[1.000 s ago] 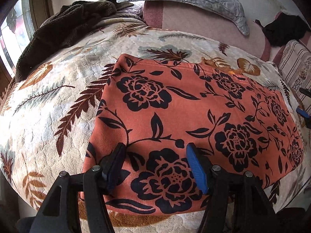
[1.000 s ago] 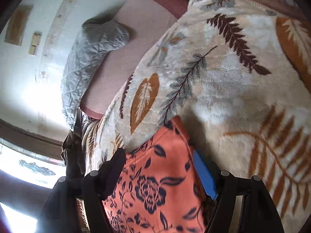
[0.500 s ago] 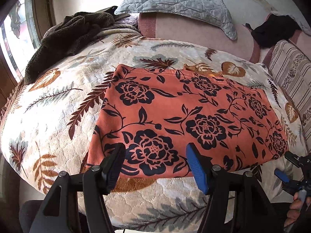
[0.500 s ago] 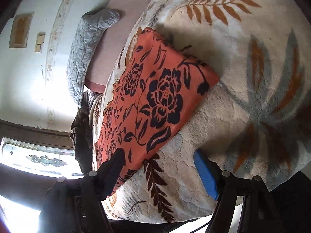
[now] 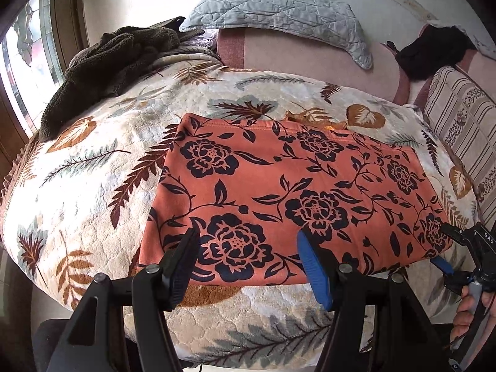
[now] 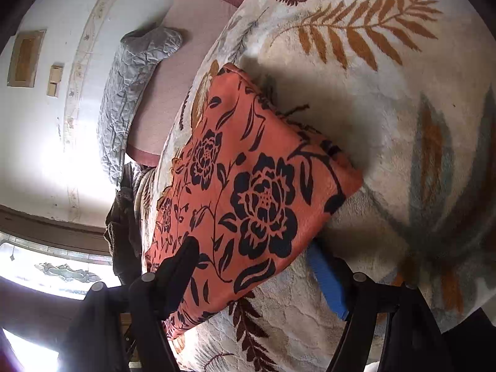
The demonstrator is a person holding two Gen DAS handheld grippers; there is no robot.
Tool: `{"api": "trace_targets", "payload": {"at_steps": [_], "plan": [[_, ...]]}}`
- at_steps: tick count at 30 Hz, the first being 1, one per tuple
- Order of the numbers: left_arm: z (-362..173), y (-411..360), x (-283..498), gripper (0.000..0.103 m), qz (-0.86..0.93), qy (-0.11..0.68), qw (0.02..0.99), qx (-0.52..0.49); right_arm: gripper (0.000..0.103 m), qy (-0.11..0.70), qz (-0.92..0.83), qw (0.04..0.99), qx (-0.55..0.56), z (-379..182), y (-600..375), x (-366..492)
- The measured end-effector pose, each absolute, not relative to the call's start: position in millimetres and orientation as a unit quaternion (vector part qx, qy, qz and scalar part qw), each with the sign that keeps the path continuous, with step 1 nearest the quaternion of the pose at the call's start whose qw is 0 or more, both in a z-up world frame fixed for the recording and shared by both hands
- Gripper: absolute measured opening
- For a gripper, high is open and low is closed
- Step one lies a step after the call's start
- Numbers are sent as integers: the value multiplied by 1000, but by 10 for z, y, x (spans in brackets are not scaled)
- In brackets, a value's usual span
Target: Fold small clothes
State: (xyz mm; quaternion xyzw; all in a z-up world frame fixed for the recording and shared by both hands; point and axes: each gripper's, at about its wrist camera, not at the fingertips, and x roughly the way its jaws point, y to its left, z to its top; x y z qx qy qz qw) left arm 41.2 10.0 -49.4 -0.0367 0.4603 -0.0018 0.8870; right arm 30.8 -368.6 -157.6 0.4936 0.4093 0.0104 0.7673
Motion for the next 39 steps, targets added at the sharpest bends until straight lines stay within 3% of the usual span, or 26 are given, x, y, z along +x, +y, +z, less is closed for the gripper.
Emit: {"api": "trace_targets", "payload": {"at_steps": [7,17,18,19,20,21,26,35,36,37,39], "plan": [[-664,-82,603,66,-8,469,883,-21,59,408,-6,781,473,-1560,-3701,384],[-973,-481,918,66,-13,488,873,12,60,385,0,780,493,-1634,-3797,345],[-1034,-513,945,66,-11,496,868,17,55,387,-1,784,485,-1617,-3790,367],[-1077,-535,959,66,-8,498,867,20,32,393,-3,788,474,-1593,-3777,398],[-1094,-547,962,66,-5,495,869,22,19,403,-4,790,462,-1579,-3755,434],[-1097,-554,962,66,-2,492,870,23,15,406,-7,793,454,-1562,-3743,447],[-1005,-544,955,66,-4,489,872,14,18,393,-14,819,418,-1399,-3673,422],[-995,-479,964,66,-2,492,871,8,29,397,-13,797,455,-1597,-3733,424],[-992,-474,964,66,-3,492,871,8,40,395,-9,796,458,-1604,-3735,427],[-983,-475,959,66,-2,491,871,8,59,391,-4,796,463,-1603,-3736,430],[-959,-483,955,66,-5,486,874,7,70,375,8,799,471,-1563,-3737,426]]}}
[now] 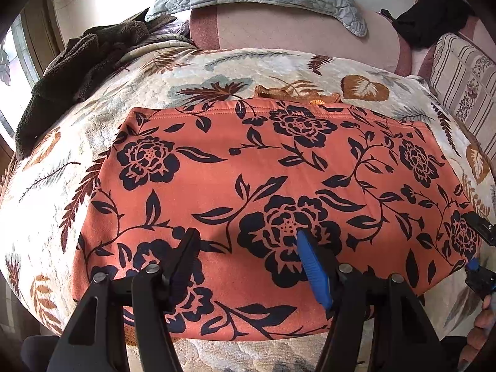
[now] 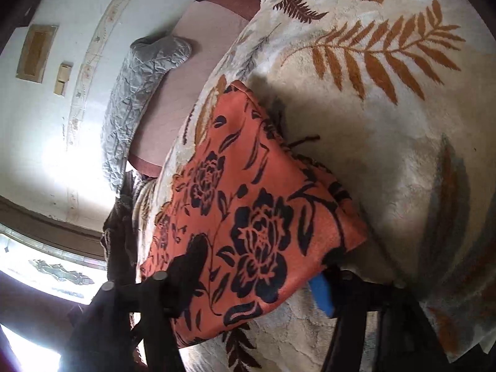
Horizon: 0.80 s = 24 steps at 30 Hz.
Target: Fold small clothes
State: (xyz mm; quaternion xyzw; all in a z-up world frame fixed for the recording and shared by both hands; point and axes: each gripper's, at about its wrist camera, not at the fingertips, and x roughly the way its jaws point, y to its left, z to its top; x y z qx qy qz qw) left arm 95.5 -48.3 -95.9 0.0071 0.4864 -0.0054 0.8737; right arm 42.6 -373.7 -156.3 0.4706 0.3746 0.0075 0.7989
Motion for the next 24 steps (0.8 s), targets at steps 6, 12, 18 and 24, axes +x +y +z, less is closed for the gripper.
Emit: {"api": "trace_targets", "payload": {"at_steps": [6,12,18,24], "plan": [[-937,-545,974,66,-11,483,876,10,66,379,0,800,465,-1556,-3739,471],[-947,-569,974,66,-13,483,875,9,61,379,-5,800,466,-1581,-3782,463],[-865,-581,933,66,-17,465,885,9,61,376,-7,800,469,-1583,-3808,453],[-1131,-723,970,66,-14,486,873,45,44,389,-20,803,451,-1537,-3777,477]]}}
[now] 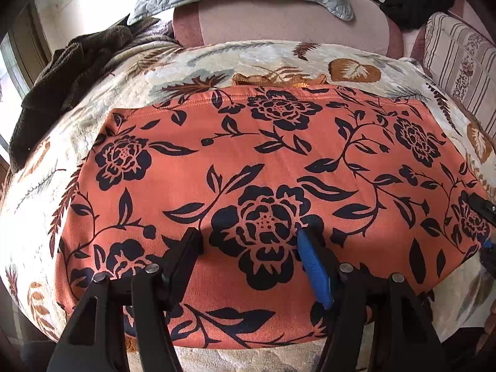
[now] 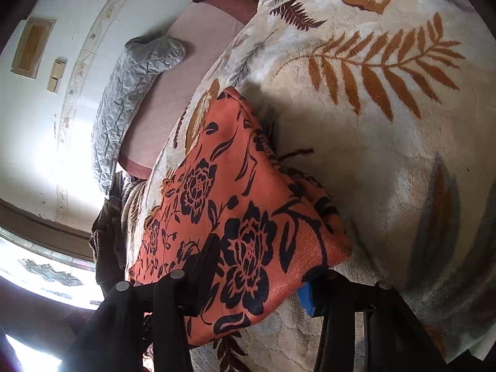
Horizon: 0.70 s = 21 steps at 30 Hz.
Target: Fold small clothes
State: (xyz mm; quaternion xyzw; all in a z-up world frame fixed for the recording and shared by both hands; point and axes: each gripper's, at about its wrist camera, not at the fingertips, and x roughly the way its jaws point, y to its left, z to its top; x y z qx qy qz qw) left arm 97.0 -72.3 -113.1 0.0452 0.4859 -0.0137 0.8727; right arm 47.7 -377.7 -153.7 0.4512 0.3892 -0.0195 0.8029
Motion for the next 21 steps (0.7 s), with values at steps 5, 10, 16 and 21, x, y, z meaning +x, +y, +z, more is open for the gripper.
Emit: {"api": "trace_targets", "payload": {"at_steps": [5,10,16,21], "plan": [[-1009,-671,942,66,-22,484,875,19,48,391,-25,801,452,-1508,-3788,465],[-1136,-687,979,67,-23,493,869,31,45,401,-34,808,430,-1521,-3762,496],[-1144,-682,992,69,-26,493,869,31,12,434,-64,840,319,-1274,-3517,631],[-1115,-655,1000,70,-35,498,866,24,18,438,-73,820,361,-1403,-3587,605]]}}
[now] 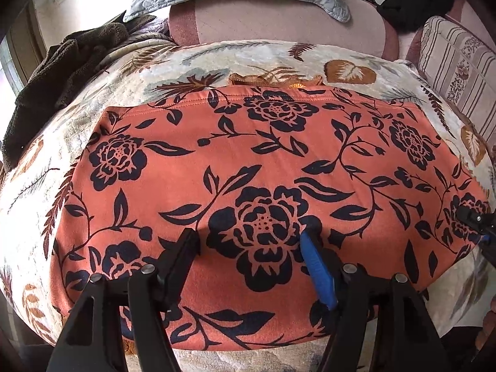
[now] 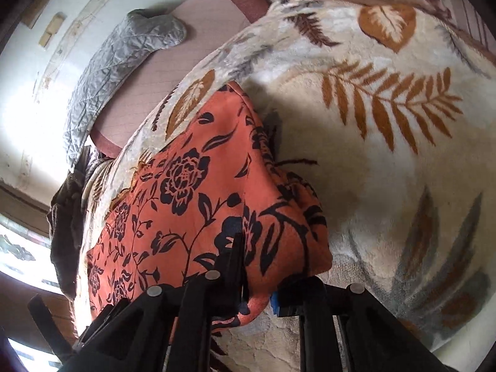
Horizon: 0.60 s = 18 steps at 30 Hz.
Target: Fold small clothes
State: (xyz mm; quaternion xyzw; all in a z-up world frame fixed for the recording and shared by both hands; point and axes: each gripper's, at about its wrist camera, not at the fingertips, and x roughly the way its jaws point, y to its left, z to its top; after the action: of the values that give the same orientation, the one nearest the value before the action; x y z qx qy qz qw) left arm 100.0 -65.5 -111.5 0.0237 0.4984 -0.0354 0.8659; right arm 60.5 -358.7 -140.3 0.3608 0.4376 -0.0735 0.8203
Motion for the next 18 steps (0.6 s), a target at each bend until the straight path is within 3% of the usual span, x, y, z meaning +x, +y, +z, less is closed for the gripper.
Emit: {"api": "trace_targets", "payload": {"at_steps": [4,6,8,9,11,13,18], "plan": [[-957,-537,909,70,-42,480,876,3,51,410,-51,803,429,-1548,-3717,528],[-970,-500,863,70,-29,467,884,11,54,406,-47,803,433,-1525,-3720,550],[-1190,-545,923,71,-32,497,866,36,44,419,-46,805,418,-1518,-3689,637],[-1215,-584,909,75,-30,482,874,58,15,431,-49,803,409,-1529,-3667,692],[-1148,-611,890,74,-37,479,874,71,12,449,-66,807,377,-1457,-3580,779],[-1028,-459,894,74,-53,484,873,20,11,447,-79,838,304,-1183,-3360,852],[-705,288,750,74,-16,437,897,-72,10,386,-44,911,139,-335,-2434,940]]}}
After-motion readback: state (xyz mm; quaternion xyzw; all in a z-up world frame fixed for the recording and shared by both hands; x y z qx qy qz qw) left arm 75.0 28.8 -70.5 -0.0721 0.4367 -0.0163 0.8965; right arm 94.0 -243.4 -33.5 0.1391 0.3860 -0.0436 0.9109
